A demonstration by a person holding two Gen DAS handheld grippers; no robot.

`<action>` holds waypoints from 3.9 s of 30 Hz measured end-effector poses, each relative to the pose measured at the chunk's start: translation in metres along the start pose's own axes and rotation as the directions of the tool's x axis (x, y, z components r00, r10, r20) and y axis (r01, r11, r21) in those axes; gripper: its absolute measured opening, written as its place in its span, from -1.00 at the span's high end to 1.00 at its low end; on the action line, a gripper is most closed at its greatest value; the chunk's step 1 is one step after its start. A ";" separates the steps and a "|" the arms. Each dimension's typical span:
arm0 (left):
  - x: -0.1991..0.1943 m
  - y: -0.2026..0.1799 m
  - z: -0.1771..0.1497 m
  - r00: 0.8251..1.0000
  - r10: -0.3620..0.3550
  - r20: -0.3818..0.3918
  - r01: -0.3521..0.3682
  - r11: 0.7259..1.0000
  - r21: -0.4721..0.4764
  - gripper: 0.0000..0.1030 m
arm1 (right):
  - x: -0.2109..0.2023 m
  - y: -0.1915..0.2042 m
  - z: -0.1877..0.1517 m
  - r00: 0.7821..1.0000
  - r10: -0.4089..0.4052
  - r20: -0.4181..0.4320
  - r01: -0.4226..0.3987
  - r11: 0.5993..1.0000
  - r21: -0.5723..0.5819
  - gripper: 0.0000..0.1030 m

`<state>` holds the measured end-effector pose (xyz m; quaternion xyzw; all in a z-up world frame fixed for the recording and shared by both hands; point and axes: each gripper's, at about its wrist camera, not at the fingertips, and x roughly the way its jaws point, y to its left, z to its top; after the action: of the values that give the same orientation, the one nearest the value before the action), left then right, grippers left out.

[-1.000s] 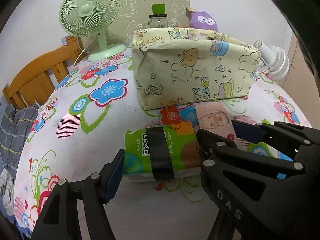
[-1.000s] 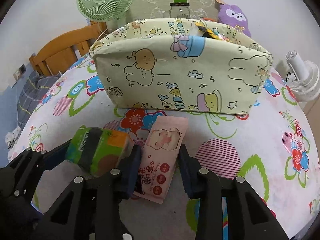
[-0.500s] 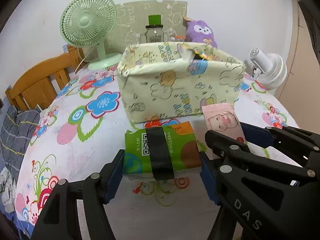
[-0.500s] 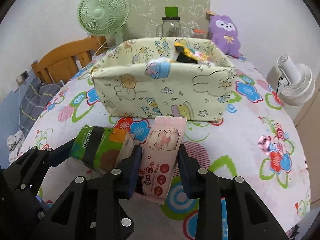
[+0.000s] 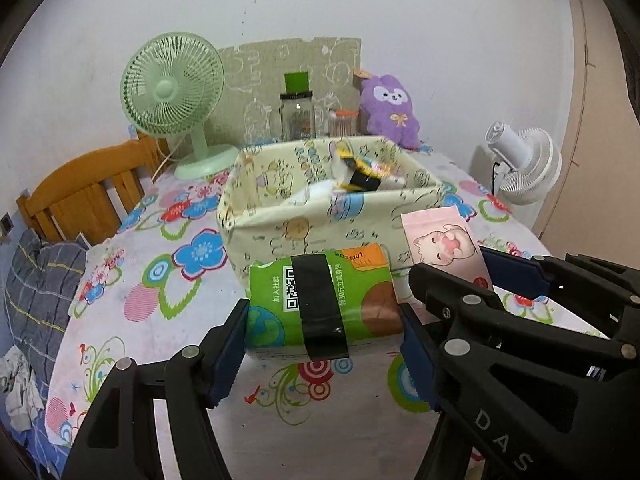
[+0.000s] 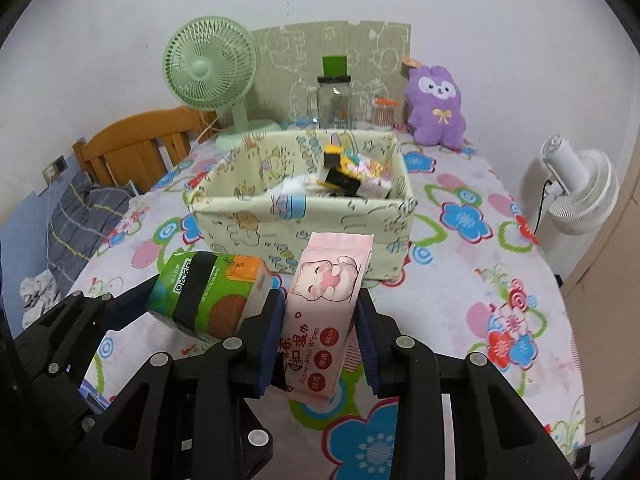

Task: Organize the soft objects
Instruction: 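Lift and carry both tissue packs over the fabric box, then open both tools to drop the tissue packs into the fabric box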

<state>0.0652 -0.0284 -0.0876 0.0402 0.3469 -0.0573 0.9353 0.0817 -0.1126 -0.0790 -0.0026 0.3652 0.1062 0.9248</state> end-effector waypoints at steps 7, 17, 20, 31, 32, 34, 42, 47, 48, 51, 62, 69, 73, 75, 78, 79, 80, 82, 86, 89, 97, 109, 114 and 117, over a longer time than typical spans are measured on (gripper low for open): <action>-0.023 -0.008 0.017 0.999 0.009 0.052 -0.010 1.000 0.016 -0.40 | -0.028 -0.005 0.013 0.998 0.014 0.055 -0.013 1.000 -0.012 0.27; -0.047 -0.014 0.040 0.992 0.024 0.125 -0.028 0.999 0.031 -0.40 | -0.060 -0.008 0.033 0.992 0.012 0.129 -0.009 1.000 -0.023 0.27; -0.050 -0.015 0.046 0.990 0.024 0.138 -0.029 0.999 0.032 -0.40 | -0.065 -0.009 0.038 0.990 0.010 0.143 -0.006 1.000 -0.029 0.27; -0.041 -0.012 0.068 0.986 0.011 0.166 -0.015 1.000 0.024 -0.41 | -0.064 -0.013 0.063 0.985 0.005 0.174 0.001 0.999 -0.034 0.27; -0.039 -0.011 0.070 0.986 0.011 0.168 -0.016 1.000 0.025 -0.41 | -0.062 -0.013 0.066 0.984 0.009 0.177 -0.003 0.999 -0.034 0.27; -0.034 -0.010 0.074 0.986 0.014 0.168 -0.018 0.999 0.027 -0.41 | -0.057 -0.014 0.071 0.984 0.013 0.180 -0.007 0.999 -0.034 0.27; -0.014 -0.004 0.089 0.986 0.016 0.167 -0.020 1.000 0.024 -0.41 | -0.034 -0.016 0.090 0.983 0.023 0.181 -0.017 0.999 -0.036 0.27; 0.000 0.001 0.096 0.987 0.013 0.160 -0.015 1.000 0.013 -0.41 | -0.019 -0.020 0.100 0.983 0.036 0.180 -0.032 0.999 -0.028 0.27; 0.004 0.003 0.097 0.988 0.013 0.157 -0.015 1.000 0.010 -0.41 | -0.016 -0.020 0.101 0.983 0.038 0.178 -0.033 0.999 -0.028 0.27; 0.014 0.006 0.101 0.989 0.010 0.148 -0.010 1.000 0.004 -0.41 | -0.005 -0.021 0.106 0.984 0.045 0.172 -0.041 0.999 -0.028 0.27; 0.053 0.019 0.114 0.992 0.006 0.129 -0.006 1.000 -0.001 -0.43 | 0.035 -0.027 0.122 0.986 0.060 0.153 -0.060 0.998 -0.007 0.27; 0.081 0.027 0.116 0.995 0.001 0.096 0.001 1.000 -0.015 -0.55 | 0.064 -0.031 0.128 0.991 0.061 0.121 -0.063 0.998 0.013 0.27; 0.093 0.029 0.116 0.997 -0.003 0.072 0.003 1.000 -0.010 -0.72 | 0.077 -0.032 0.129 0.992 0.067 0.105 -0.069 0.998 0.014 0.27; 0.095 0.028 0.114 0.998 -0.004 0.062 0.004 1.000 -0.003 -0.75 | 0.079 -0.033 0.129 0.992 0.069 0.102 -0.070 0.997 0.013 0.27; 0.098 0.027 0.113 0.998 0.002 0.055 -0.002 1.000 0.009 -0.78 | 0.083 -0.034 0.130 0.992 0.073 0.104 -0.075 0.997 0.011 0.27; 0.099 0.027 0.113 0.999 0.004 0.050 -0.004 1.000 0.009 -0.79 | 0.084 -0.034 0.130 0.992 0.076 0.103 -0.078 0.997 0.010 0.27; 0.100 0.028 0.113 0.999 0.004 0.045 -0.005 1.000 0.007 -0.79 | 0.085 -0.033 0.130 0.992 0.079 0.103 -0.080 0.997 0.009 0.27; 0.101 0.029 0.112 0.999 0.013 0.035 -0.013 1.000 0.007 -0.79 | 0.088 -0.033 0.131 0.991 0.086 0.100 -0.087 0.996 0.006 0.27; 0.105 0.029 0.109 1.000 0.023 0.012 -0.023 1.000 0.018 -0.79 | 0.094 -0.030 0.131 0.990 0.104 0.094 -0.105 0.995 0.001 0.27; 0.104 0.031 0.108 1.000 -0.010 0.001 0.010 1.000 0.008 -0.83 | 0.098 -0.025 0.132 0.985 0.147 0.088 -0.148 0.989 -0.004 0.27; 0.101 0.033 0.109 1.000 -0.012 0.008 0.012 1.000 -0.003 -0.84 | 0.105 -0.018 0.128 0.987 0.153 0.046 -0.153 0.988 -0.017 -0.21; 0.072 0.023 0.102 1.000 -0.001 0.030 0.002 1.000 -0.031 -0.90 | 0.069 -0.021 0.115 0.994 0.069 0.085 -0.068 0.998 -0.017 -0.44; 0.051 0.017 0.096 0.999 0.007 0.050 -0.005 0.999 -0.041 -0.93 | 0.048 -0.024 0.106 0.996 0.058 0.075 -0.058 0.998 0.004 -0.45; 0.038 0.012 0.091 0.998 0.016 0.065 -0.014 0.999 -0.037 -0.95 | 0.035 -0.026 0.101 0.996 0.044 0.080 -0.045 0.999 0.013 -0.55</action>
<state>0.1538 -0.0298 -0.0431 0.0239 0.3170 -0.0452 0.9470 0.1799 -0.1227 -0.0310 0.0164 0.3288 0.1241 0.9361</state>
